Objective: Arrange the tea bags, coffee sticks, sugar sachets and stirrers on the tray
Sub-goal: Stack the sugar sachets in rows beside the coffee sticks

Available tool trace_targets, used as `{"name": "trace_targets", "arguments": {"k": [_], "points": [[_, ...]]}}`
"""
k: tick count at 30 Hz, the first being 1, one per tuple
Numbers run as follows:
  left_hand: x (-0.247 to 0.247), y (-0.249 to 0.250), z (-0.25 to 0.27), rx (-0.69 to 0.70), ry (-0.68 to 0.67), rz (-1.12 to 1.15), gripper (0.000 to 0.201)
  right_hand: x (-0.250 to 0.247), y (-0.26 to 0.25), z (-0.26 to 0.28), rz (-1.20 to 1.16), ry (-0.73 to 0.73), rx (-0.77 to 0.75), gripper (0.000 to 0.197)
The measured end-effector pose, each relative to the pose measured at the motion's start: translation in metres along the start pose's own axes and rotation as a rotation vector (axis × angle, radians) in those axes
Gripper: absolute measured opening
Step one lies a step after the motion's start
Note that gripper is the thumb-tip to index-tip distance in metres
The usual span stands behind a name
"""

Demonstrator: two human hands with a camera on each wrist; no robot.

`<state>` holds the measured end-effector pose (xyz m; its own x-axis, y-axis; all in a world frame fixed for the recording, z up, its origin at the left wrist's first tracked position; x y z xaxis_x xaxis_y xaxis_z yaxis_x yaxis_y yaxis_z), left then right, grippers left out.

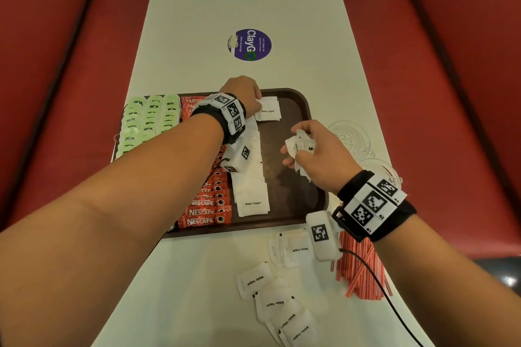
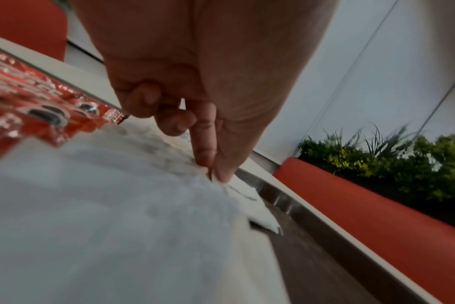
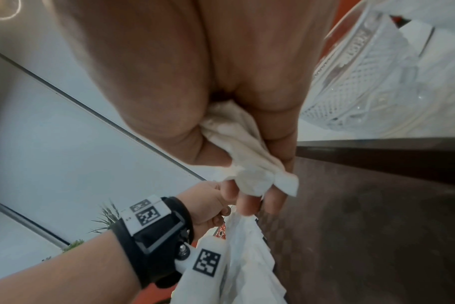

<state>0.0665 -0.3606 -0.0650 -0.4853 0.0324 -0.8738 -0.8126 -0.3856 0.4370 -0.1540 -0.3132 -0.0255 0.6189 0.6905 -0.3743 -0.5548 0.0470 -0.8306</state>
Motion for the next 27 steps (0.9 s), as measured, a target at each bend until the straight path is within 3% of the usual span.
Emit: {"name": "trace_targets", "arguments": {"k": [6,10,21,25,27], "points": [[0.002,0.009,-0.003,0.085,0.004,-0.071,0.019,0.000,0.006,0.001,0.009,0.010,0.006,0.025],[0.017,0.026,-0.003,0.197,-0.123,-0.202,0.031,-0.002,0.009,-0.001,-0.011,0.022,0.028,0.020],[0.012,0.025,-0.005,0.178,-0.131,-0.336,0.029,-0.010,0.008,-0.006,0.028,0.096,0.016,0.021],[0.012,0.038,-0.001,0.294,-0.125,-0.307,0.029,-0.012,0.006,-0.006,0.019,0.105,0.033,0.021],[0.021,0.046,0.002,0.363,-0.204,-0.311,0.031,-0.012,0.005,-0.005,-0.005,0.096,0.037,0.016]]}}
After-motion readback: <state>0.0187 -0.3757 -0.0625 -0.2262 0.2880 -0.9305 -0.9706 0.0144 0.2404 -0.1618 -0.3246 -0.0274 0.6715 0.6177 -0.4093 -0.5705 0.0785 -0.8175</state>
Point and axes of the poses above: each hand's wrist, its own z-axis away from the middle knuckle, its own x-axis out of the palm, y = z × x, the point moved 8 cm from there along -z, towards the middle knuckle, and after that the axes turned 7 degrees about x, right-handed, at the moved point
